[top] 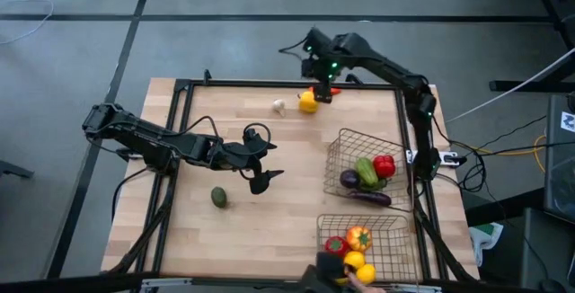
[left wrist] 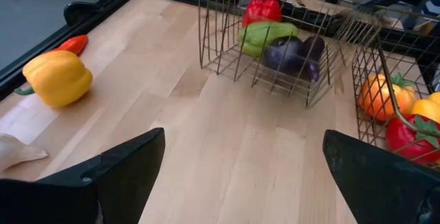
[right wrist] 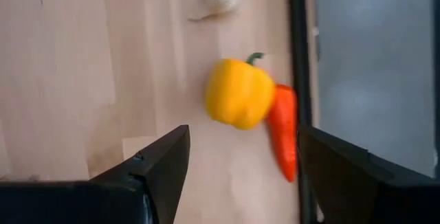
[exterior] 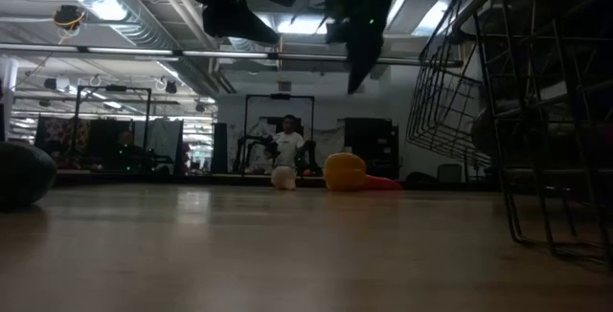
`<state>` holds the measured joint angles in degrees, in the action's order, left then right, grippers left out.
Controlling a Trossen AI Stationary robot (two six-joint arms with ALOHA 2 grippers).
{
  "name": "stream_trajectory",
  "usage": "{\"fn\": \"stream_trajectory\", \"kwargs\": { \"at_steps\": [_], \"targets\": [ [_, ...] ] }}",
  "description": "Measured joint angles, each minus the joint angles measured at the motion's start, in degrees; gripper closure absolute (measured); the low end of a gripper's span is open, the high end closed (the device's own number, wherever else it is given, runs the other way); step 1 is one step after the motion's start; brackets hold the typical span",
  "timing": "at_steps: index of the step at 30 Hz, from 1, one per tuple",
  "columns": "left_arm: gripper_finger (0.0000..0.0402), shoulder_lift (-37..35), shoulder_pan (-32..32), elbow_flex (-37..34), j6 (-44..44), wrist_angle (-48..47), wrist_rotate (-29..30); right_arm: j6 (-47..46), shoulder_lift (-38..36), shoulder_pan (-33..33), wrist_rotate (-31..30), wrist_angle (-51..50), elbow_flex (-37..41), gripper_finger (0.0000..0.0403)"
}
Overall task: Sort produce into baskets
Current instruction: Put the yellow bell pepper into the top wire basket
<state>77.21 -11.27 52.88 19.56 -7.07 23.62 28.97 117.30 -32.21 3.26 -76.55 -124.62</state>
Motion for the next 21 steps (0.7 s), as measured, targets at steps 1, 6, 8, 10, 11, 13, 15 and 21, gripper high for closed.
{"fn": "stream_trajectory", "kwargs": {
  "at_steps": [1, 6, 8, 10, 11, 13, 15, 21],
  "targets": [
    [0.0009, 0.0, 0.0, 0.0, 0.0, 0.0, 0.0, 0.0, -1.0, -0.4, 0.0, 0.0, 0.0, 0.0137],
    [0.0009, 0.0, 0.0, 0.0, 0.1, 0.0, 0.0, -0.1, -6.1, -2.9, 0.0, 0.2, 0.0, 0.0137],
    [0.0009, 0.0, 0.0, 0.0, 0.2, 0.0, 0.0, -0.1, -7.9, -4.1, 0.0, 0.2, 0.0, 0.0137],
    [0.0009, 0.0, 0.0, 0.0, 0.2, 0.0, 0.0, -0.1, -9.3, -5.5, 0.0, 0.4, 0.0, 0.0137],
    [0.0009, 0.0, 0.0, 0.0, 0.2, 0.0, 0.0, -0.1, -9.8, -6.3, 0.1, 0.6, -0.1, 0.0137],
    [0.0009, 0.0, 0.0, 0.0, 0.6, 0.0, 0.0, -0.3, -10.0, -8.2, 1.1, 1.4, -0.1, 0.0137],
    [0.0009, 0.0, 0.0, 0.0, 1.3, 0.0, 0.0, -1.8, -9.8, -10.5, 4.0, 2.8, 0.2, 0.0137],
    [0.0009, 0.0, 0.0, 0.0, 2.2, 0.0, 0.0, -7.1, -8.0, -14.7, 14.5, 8.9, 5.0, 0.0137]
  ]
}}
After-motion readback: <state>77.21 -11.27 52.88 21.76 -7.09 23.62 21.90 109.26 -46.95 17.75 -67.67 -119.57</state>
